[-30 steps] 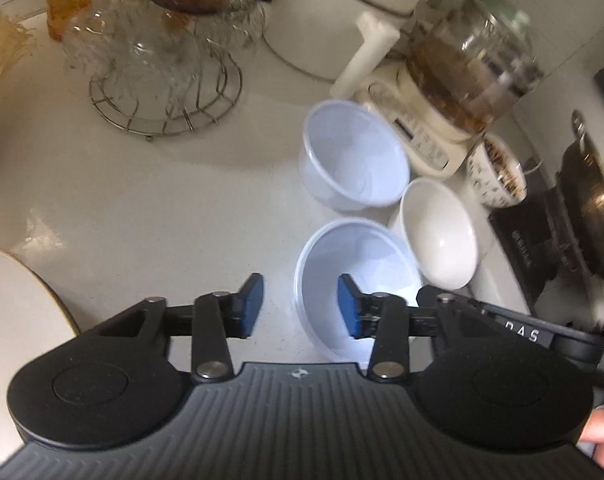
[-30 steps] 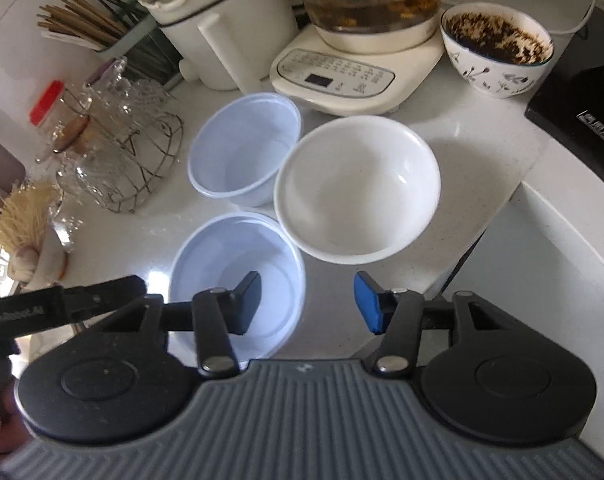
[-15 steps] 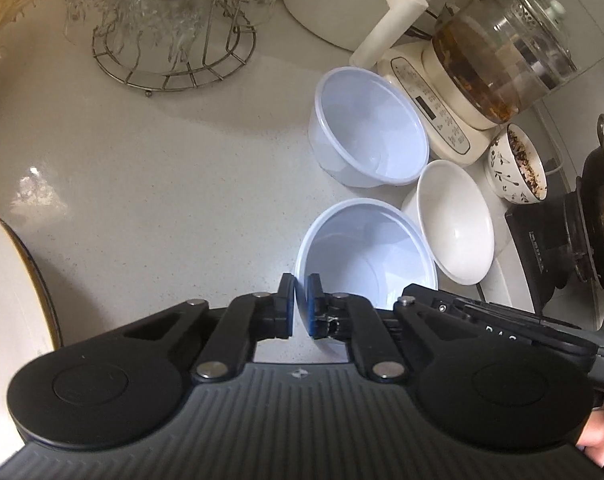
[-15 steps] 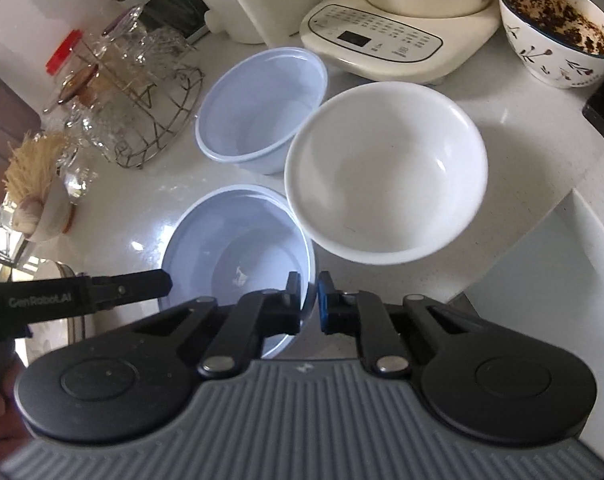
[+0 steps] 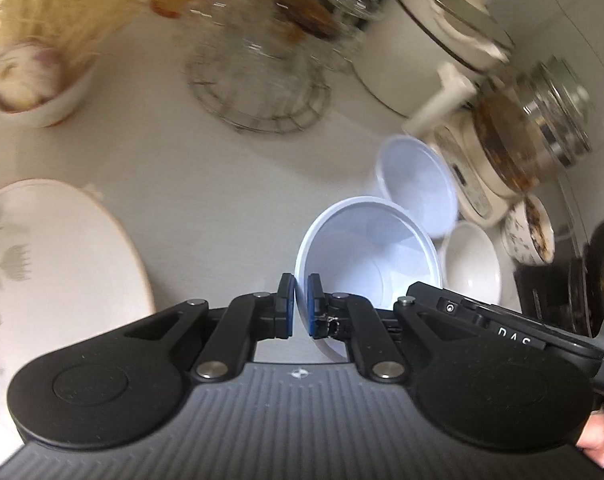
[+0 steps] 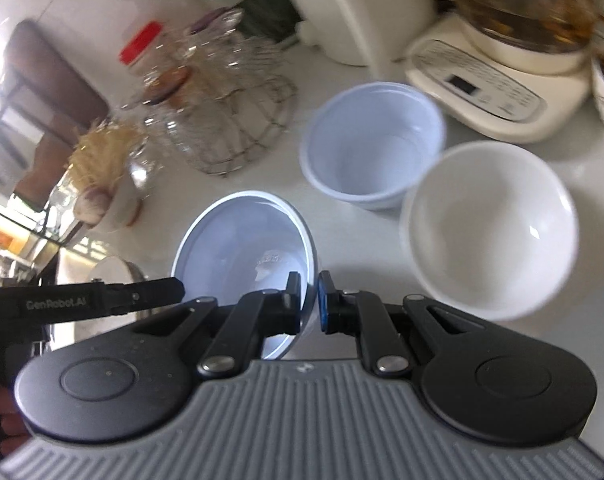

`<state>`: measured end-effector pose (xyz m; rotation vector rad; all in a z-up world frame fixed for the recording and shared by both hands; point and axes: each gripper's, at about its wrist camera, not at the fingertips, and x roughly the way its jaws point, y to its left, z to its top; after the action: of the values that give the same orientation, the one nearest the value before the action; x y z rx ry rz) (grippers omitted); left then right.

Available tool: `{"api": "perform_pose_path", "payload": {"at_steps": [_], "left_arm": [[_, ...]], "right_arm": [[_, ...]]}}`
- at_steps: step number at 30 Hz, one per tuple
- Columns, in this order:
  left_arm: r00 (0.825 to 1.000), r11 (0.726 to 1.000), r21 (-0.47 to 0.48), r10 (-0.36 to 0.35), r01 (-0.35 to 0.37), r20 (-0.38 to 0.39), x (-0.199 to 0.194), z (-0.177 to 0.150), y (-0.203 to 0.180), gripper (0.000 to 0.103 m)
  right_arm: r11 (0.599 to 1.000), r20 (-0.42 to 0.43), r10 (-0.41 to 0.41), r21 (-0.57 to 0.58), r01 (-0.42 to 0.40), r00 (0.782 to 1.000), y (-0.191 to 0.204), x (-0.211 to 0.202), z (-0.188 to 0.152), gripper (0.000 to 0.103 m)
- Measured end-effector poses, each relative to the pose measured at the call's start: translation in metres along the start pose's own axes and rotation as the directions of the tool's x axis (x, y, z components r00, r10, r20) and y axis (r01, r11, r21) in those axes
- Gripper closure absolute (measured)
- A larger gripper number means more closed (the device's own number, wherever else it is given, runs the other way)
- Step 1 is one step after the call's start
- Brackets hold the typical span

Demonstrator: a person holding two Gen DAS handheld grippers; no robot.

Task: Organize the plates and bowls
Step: 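Lift the plastic bowl with both grippers and carry it toward the plates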

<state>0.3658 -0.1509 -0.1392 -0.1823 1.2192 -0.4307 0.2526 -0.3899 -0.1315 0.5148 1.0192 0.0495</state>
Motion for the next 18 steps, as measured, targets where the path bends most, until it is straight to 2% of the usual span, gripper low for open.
{"api": "perform_pose_path", "payload": {"at_steps": [4, 8, 14, 18], "left_arm": [[0.999, 0.998, -0.057, 0.042, -0.041, 0.021, -0.004, -0.004, 0.017, 0.095], [0.996, 0.994, -0.068, 0.088, -0.087, 0.020, -0.001, -0.008, 0.026, 0.095], [0.994, 0.991, -0.090, 0.099, -0.095, 0.040, 0.004, -0.009, 0.039, 0.095], [0.993, 0.991, -0.080, 0.113, -0.109, 0.045, 0.006, -0.009, 0.040, 0.095]], "right_arm": [[0.999, -0.043, 0.024, -0.048, -0.026, 0.999, 0.015, 0.018, 0.003, 0.092], [0.995, -0.069, 0.030, -0.091, -0.036, 0.997, 0.024, 0.032, 0.005, 0.091], [0.989, -0.069, 0.036, -0.143, -0.046, 0.997, 0.033, 0.045, 0.005, 0.089], [0.990, -0.091, 0.034, -0.130, -0.046, 0.995, 0.033, 0.052, 0.003, 0.089]]}}
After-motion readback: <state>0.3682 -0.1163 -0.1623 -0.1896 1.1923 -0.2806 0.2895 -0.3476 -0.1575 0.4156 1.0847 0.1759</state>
